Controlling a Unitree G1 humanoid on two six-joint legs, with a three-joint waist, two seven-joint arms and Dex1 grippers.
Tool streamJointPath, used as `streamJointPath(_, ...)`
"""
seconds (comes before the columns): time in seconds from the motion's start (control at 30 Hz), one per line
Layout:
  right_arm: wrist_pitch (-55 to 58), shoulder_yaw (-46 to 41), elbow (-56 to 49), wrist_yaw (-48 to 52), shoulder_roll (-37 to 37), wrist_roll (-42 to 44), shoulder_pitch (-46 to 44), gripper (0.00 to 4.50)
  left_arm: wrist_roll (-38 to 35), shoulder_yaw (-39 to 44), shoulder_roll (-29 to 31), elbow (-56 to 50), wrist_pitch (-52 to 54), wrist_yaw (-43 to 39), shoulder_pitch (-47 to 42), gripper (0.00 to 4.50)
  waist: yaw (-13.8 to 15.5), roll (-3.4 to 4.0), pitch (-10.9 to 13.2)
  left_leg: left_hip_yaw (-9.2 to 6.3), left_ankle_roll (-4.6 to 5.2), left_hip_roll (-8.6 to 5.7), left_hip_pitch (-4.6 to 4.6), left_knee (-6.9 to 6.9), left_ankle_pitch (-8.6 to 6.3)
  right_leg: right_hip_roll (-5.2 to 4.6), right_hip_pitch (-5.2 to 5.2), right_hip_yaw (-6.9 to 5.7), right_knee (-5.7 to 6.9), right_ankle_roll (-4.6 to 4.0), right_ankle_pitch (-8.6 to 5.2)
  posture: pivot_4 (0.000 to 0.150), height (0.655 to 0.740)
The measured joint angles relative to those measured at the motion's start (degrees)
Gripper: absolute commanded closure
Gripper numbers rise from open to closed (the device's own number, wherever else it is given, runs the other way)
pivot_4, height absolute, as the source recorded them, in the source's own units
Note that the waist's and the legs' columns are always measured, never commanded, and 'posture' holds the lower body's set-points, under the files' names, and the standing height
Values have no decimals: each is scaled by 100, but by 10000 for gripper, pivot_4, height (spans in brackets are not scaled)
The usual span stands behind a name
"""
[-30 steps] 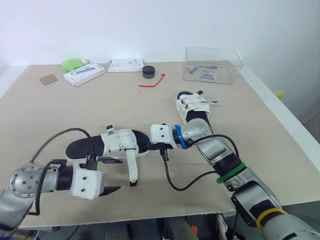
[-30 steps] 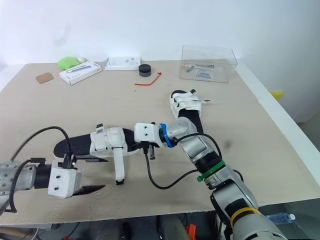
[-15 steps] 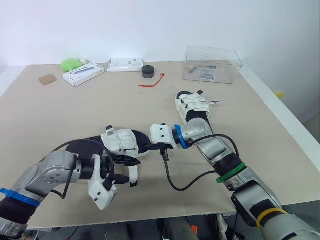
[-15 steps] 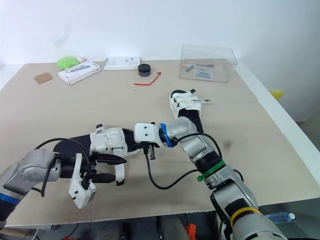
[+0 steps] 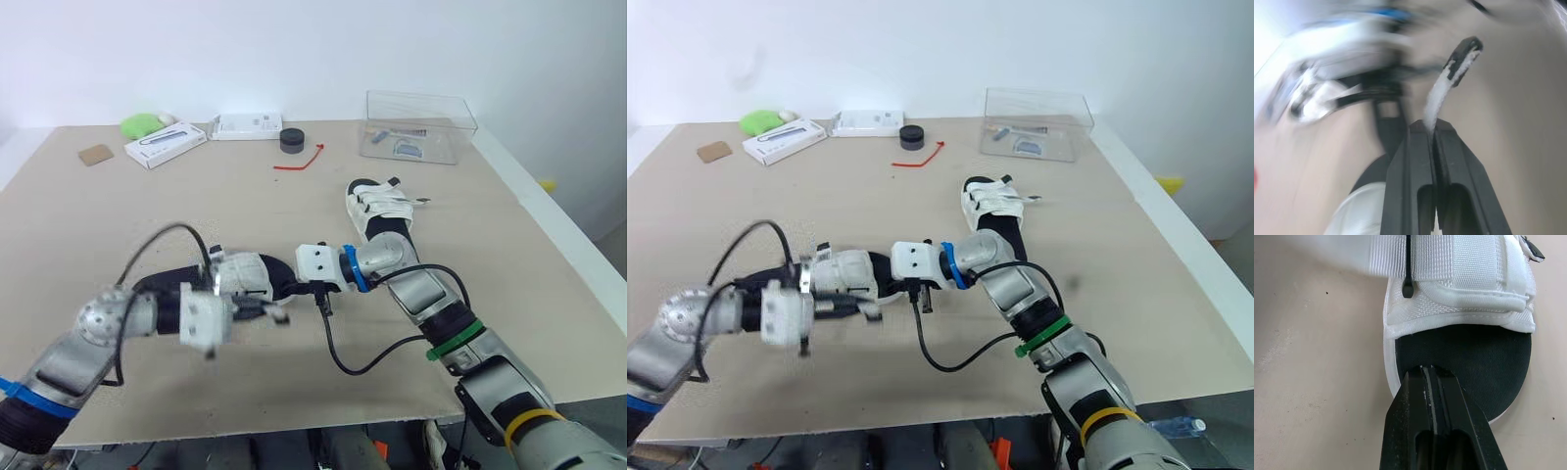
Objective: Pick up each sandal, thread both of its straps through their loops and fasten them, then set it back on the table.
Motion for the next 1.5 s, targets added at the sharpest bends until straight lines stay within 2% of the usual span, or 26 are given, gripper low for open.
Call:
streamJointPath(0.1,-11,8,18,-11,28,-6,-20,45000,-1785,422,-123,476,2052,461,-547,44527,-4,2,3,-9,0,-1,-1,2,1,10,-1,-7,1,-1,0,1500,7261)
streamJointPath(0.23,-51,13,63,-13,69,-5,-54,45000,-2706,733,-349,1420,3489,690,-1023,44527,-13,-1,4,-15,-2,-3,-7,0,0,20,-6,-7,0,-14,-7,1500,7261)
streamJointPath(0.47,-53,9,87,-32,75,-8,-58,45000,-2635,807,-642,2315,4189,189,-1359,44527,-5,-2,3,-15,-14,-9,-8,0,1,13,-3,-9,5,-30,-15,1500,7261)
streamJointPath(0.8,-13,6,61,-45,45,-9,-50,45000,-1272,592,-1029,3496,3915,-692,-1997,44527,4,-2,3,-16,-18,-13,-9,3,3,9,1,-11,6,-28,-11,1500,7261)
streamJointPath(1.1,35,-2,58,-47,30,-11,-49,45000,-342,404,-1302,3940,3669,-1261,-2413,44527,2,-3,1,-16,-20,-16,-8,7,5,6,5,-7,6,-21,-5,1500,7261)
streamJointPath(1.2,58,-2,46,-51,30,-11,-47,45000,-160,392,-1311,3991,3693,-1331,-2420,36905,2,-3,1,-16,-20,-16,-8,7,5,6,5,-6,6,-20,-5,1500,7261)
streamJointPath(1.37,80,-4,-7,-52,26,-11,-23,45000,70,465,-1311,4040,3621,-1346,-2415,14110,2,-3,1,-16,-20,-15,-9,6,5,5,4,-6,6,-19,-6,1500,7261)
streamJointPath(1.5,79,-5,-15,-53,25,-11,-21,45000,227,578,-1289,4032,3427,-1350,-2413,14110,0,-3,1,-16,-20,-14,-12,6,5,-2,3,-5,6,-17,-7,1500,7261)
